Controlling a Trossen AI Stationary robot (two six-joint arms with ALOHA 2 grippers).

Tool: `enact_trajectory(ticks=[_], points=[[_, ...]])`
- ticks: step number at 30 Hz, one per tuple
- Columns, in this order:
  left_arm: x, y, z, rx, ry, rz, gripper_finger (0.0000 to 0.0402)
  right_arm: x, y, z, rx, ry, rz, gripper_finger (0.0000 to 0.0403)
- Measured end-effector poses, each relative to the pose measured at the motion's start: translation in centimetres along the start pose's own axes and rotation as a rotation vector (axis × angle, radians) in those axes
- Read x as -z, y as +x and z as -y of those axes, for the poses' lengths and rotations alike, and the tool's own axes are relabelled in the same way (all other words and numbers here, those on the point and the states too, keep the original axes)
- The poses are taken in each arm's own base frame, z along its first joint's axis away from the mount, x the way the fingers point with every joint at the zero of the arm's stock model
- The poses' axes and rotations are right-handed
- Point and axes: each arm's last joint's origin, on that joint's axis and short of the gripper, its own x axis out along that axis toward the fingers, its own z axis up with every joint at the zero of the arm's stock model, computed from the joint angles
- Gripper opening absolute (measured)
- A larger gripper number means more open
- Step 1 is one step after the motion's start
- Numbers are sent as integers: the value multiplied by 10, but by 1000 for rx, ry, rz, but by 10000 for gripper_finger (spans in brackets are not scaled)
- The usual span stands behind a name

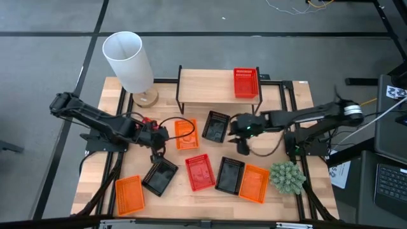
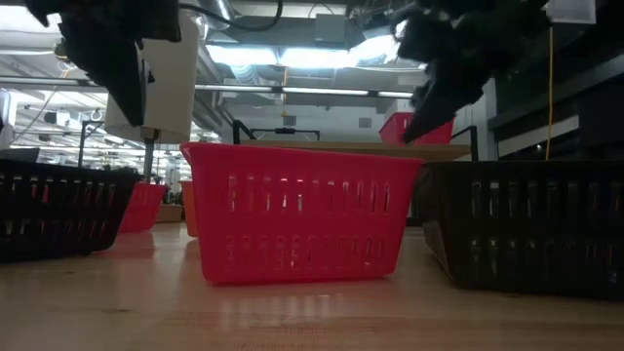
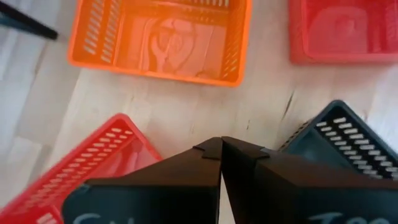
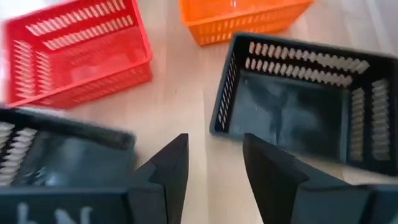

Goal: Stack baskets on shelf by color
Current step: Put the top black basket on the shelf

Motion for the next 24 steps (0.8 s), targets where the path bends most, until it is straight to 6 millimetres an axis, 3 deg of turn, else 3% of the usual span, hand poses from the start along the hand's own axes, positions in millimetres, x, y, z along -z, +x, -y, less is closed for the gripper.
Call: enact_trajectory(ticks=[6,11,14,17,24], points=[[9,-27,-14,-5,112,26,0,-13,35,-2,66,-52,-51,152],[18,-64,-28,-1,107,226,0,-23,57,-3,71,-58,-82,152],[26,-75,-33,24,138,354,0,-22,71,-3,73,-58,-115,152],[39,-71,-37,59,137,443,0,-19,85,-3,76,-51,-151,152],[71,-42,-47,113,99,578,0,-11,105,-2,79,-49,-174,142]])
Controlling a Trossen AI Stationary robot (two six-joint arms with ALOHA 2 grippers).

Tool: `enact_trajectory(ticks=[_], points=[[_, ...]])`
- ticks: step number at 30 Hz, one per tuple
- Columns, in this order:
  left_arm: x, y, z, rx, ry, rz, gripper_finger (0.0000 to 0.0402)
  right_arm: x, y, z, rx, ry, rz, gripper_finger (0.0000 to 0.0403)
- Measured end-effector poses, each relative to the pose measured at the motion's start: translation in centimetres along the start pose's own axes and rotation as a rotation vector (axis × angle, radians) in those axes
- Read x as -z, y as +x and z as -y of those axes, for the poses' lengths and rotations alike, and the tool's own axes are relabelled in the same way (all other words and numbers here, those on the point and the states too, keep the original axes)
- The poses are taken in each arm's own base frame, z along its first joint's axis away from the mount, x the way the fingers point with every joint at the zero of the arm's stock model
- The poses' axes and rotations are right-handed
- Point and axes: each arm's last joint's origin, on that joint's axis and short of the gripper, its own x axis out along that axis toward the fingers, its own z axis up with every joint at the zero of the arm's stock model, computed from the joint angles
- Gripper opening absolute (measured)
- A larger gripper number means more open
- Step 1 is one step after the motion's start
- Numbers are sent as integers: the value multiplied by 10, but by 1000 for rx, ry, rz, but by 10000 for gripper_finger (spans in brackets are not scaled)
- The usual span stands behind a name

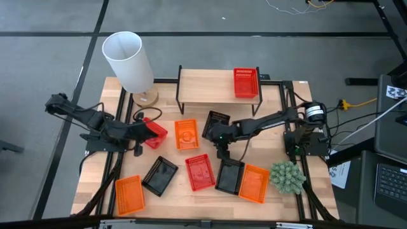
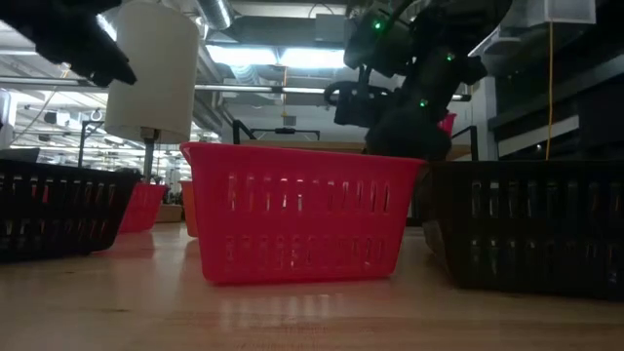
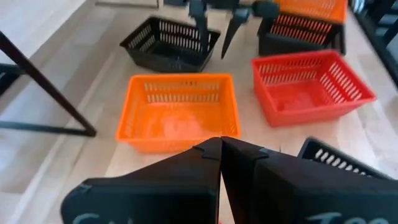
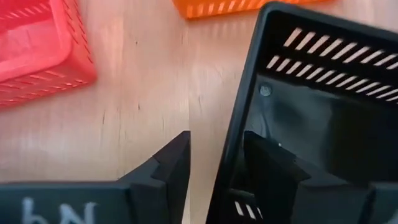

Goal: Stack baskets on shelf by color
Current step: Put the top black basket on the shelf

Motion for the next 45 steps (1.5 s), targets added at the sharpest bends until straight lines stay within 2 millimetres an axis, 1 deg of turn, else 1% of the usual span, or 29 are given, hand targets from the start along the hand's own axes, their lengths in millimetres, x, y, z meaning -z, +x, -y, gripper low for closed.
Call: enact_trajectory(ticks=[2,6,9,11,13,15,20,23,25,28,31,33,37,41,43,45], points=[[8,3,-1,13,0,54,0,1,1,0,1,22,-9,116],[24,8,-2,29,13,123,0,1,1,0,3,43,-9,22],[33,11,-4,30,9,129,0,-1,-3,-2,3,43,-14,8],[38,14,-4,30,9,127,0,-7,-10,-5,1,35,-34,4],[42,16,-4,27,11,114,0,-16,-22,-9,-11,24,-58,3],[45,17,-4,26,14,107,0,-29,-37,-15,-28,-2,-64,2],[47,18,-4,25,17,101,0,-67,-83,-28,-48,-148,-14,2],[47,18,-4,26,17,100,0,-86,-110,-29,6,-243,13,1],[47,18,-4,28,17,99,0,-97,-126,-25,72,-305,30,1],[47,18,-4,30,8,99,0,-108,-145,-9,176,-410,27,1],[47,18,-4,31,-10,98,0,-115,-156,12,183,-481,33,1],[47,18,-4,33,-22,97,0,-115,-161,28,169,-469,44,1],[48,18,-4,33,-32,92,0,-108,-171,62,170,-410,15,0],[48,18,-4,33,-32,92,0,-104,-184,98,198,-326,55,0],[48,18,-4,33,-31,92,0,-102,-186,116,203,-280,70,0],[48,18,-4,32,-27,90,0,-97,-185,134,167,-226,77,0]])
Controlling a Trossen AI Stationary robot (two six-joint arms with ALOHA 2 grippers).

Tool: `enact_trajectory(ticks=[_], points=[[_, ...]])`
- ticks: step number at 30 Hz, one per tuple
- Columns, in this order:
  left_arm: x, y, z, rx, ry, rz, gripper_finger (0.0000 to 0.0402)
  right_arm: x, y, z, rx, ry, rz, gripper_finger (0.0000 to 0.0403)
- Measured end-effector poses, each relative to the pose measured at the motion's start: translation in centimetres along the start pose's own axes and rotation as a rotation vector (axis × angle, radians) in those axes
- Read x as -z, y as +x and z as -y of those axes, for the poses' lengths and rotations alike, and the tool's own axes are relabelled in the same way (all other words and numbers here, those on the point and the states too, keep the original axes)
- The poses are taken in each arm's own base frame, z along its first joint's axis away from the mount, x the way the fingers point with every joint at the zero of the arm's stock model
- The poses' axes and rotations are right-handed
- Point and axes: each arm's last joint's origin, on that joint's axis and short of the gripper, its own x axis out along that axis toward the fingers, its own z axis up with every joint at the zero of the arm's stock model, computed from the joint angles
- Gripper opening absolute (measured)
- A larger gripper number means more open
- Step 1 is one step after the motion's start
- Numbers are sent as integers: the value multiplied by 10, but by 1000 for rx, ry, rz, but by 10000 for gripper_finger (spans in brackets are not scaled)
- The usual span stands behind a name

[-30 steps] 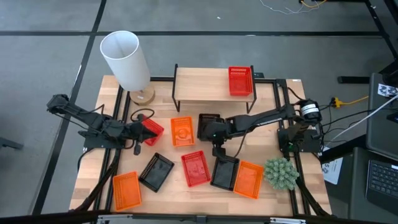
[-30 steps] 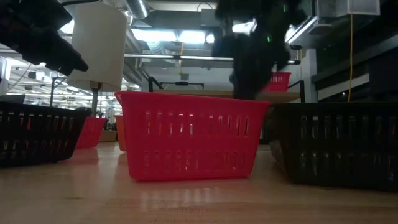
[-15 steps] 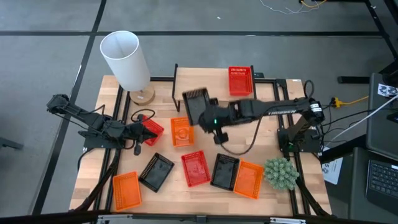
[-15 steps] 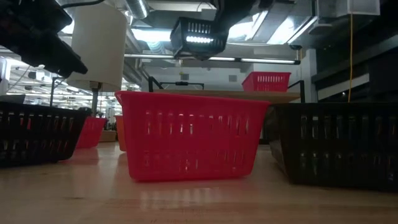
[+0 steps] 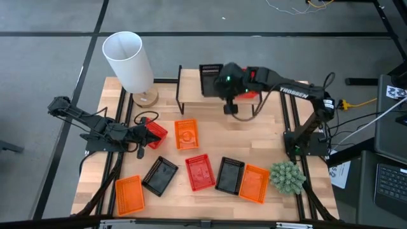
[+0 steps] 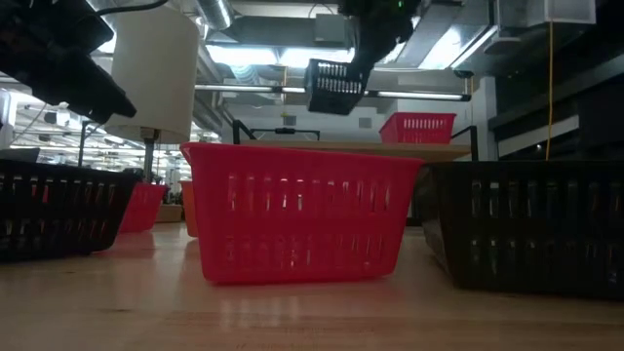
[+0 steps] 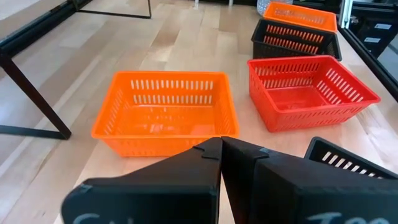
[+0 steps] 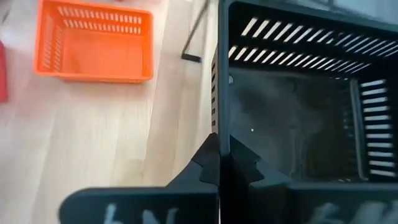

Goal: Stack baskets on shelf by color
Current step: Put the top black basket on the shelf

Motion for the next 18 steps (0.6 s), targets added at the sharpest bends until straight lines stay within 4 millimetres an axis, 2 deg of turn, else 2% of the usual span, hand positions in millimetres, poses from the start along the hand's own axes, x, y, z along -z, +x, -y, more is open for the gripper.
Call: enact_trajectory(ticks=[4,10,18], points=[[0,0,0,-1,3,-5,0,18,16,13,-56,76,20,0],[2,0,0,-4,8,-14,0,30,34,5,-77,86,12,0],[1,0,0,-4,9,-14,0,39,41,4,8,91,-72,0]])
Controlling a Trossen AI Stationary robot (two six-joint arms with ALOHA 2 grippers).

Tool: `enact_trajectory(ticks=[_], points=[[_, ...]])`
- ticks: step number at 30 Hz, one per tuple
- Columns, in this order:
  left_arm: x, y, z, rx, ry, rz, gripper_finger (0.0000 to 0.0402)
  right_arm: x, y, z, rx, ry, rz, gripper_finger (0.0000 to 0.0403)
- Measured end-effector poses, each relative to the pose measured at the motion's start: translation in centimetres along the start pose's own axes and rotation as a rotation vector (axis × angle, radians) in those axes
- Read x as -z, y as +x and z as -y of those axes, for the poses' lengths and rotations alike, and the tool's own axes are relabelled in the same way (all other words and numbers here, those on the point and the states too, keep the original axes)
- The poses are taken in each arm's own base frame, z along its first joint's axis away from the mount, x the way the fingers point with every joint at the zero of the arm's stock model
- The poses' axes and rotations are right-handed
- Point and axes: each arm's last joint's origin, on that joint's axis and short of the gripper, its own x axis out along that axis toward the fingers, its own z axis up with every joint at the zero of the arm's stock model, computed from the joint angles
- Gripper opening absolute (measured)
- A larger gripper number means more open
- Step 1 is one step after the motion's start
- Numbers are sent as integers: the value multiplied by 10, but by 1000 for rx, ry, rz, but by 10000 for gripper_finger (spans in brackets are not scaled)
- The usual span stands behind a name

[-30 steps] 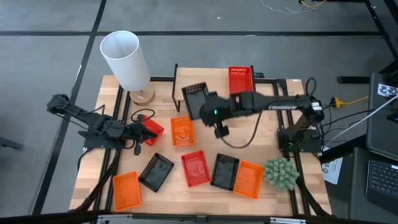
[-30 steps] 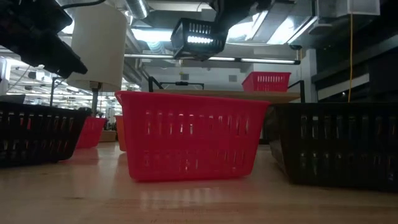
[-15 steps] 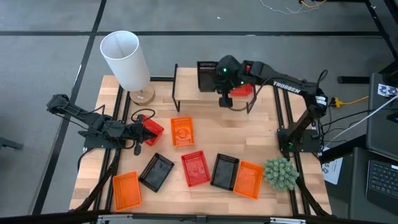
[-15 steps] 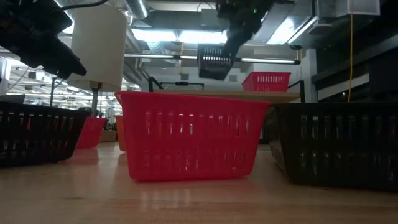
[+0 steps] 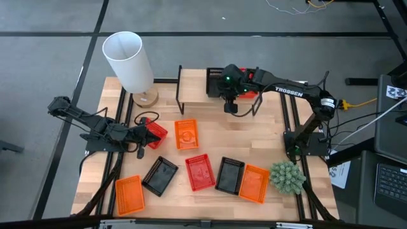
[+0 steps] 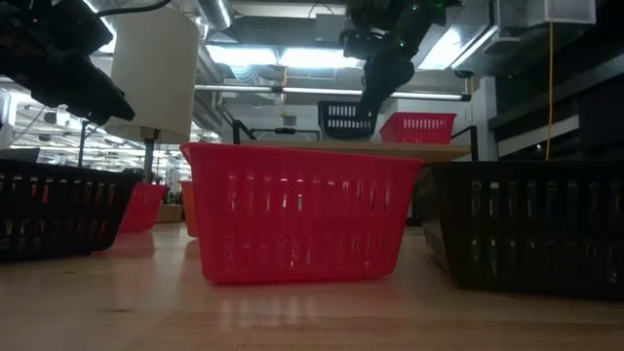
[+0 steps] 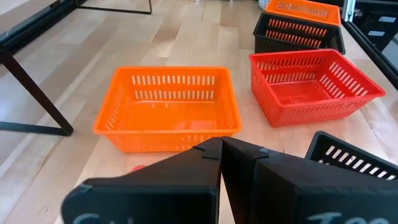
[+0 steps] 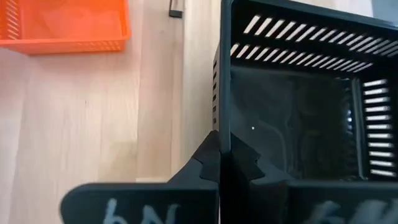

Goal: Stack baskets on shelf by color
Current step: Put the top black basket on the shelf

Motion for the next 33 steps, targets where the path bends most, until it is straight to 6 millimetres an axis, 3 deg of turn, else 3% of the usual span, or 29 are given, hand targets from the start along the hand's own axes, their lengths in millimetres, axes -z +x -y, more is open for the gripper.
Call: enact_trajectory(ticks=[16,33], points=[[0,0,0,-3,0,1,0,3,0,-2,-15,20,-33,25],[0,0,0,-3,0,1,0,2,-2,-1,46,23,-59,127]])
